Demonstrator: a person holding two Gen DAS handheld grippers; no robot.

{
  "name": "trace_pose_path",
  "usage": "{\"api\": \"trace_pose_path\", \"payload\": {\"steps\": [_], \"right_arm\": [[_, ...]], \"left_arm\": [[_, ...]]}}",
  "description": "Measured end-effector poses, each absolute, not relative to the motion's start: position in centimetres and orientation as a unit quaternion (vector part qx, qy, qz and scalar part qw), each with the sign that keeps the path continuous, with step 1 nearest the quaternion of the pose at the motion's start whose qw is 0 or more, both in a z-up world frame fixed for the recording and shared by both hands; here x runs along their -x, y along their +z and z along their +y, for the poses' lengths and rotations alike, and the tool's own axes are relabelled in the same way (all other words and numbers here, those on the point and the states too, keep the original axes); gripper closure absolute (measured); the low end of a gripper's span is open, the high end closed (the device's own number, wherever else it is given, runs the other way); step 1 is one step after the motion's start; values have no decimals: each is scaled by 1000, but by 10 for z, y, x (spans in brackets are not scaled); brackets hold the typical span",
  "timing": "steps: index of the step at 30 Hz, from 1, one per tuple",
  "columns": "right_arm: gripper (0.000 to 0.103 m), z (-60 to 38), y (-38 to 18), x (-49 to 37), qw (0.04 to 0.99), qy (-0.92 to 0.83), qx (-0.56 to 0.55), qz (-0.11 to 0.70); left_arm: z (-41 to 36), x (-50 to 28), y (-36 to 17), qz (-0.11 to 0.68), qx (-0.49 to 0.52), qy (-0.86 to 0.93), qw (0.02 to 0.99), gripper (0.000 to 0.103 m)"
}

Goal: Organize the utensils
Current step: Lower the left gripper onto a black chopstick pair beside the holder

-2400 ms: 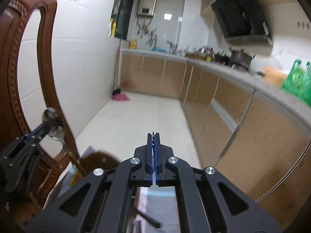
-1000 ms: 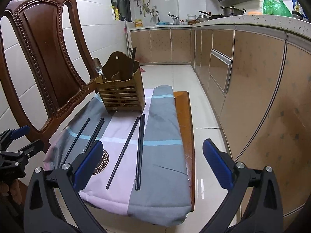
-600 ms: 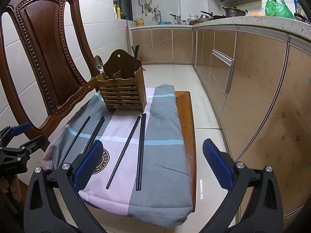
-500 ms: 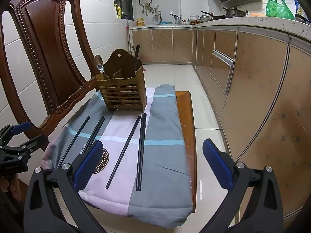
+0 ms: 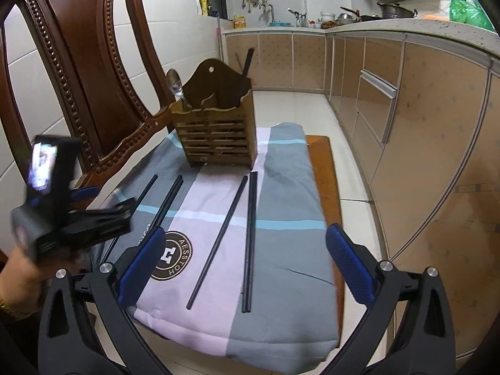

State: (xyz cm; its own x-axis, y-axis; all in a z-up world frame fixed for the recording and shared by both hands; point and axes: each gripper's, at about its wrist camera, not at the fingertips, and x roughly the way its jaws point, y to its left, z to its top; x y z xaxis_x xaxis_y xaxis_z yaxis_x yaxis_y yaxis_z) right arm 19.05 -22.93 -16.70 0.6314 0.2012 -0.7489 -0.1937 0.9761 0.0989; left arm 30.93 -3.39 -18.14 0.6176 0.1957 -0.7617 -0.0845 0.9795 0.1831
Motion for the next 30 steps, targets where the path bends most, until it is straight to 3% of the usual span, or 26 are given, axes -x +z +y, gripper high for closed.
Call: {"api": "trace_pose_path", "payload": {"steps": [1, 3, 4, 11, 20, 22, 24, 28, 30], "right_arm": [[3, -227, -169, -192, 902, 112, -3, 417], [3, -223, -173, -194, 899, 116, 1, 423], [3, -223, -175, -195, 897, 118, 1, 426], [3, -227, -183, -198, 891, 120, -9, 437], [3, -232, -186, -197, 890, 119, -15, 441], [3, -232, -185, -196, 890, 118, -13, 440], [3, -234, -185, -197, 891, 117, -13, 439], [3, -238, -184, -198, 891, 114, -19, 440], [3, -238, -183, -197, 891, 115, -19, 438]], "left_arm": [[-34, -315, -185, 438, -55, 78, 894, 33], [-33, -325, -192, 453, -32, 85, 887, 49], [-32, -328, -194, 454, -29, 98, 885, 51], [-19, -347, -207, 457, 2, 182, 870, 53], [1, -365, -230, 495, 98, 169, 846, 48], [3, -365, -230, 498, 106, 156, 846, 52], [0, -365, -228, 496, 97, 131, 853, 63], [-3, -364, -231, 490, 82, 107, 861, 65], [-4, -361, -231, 490, 85, 82, 864, 73]]}}
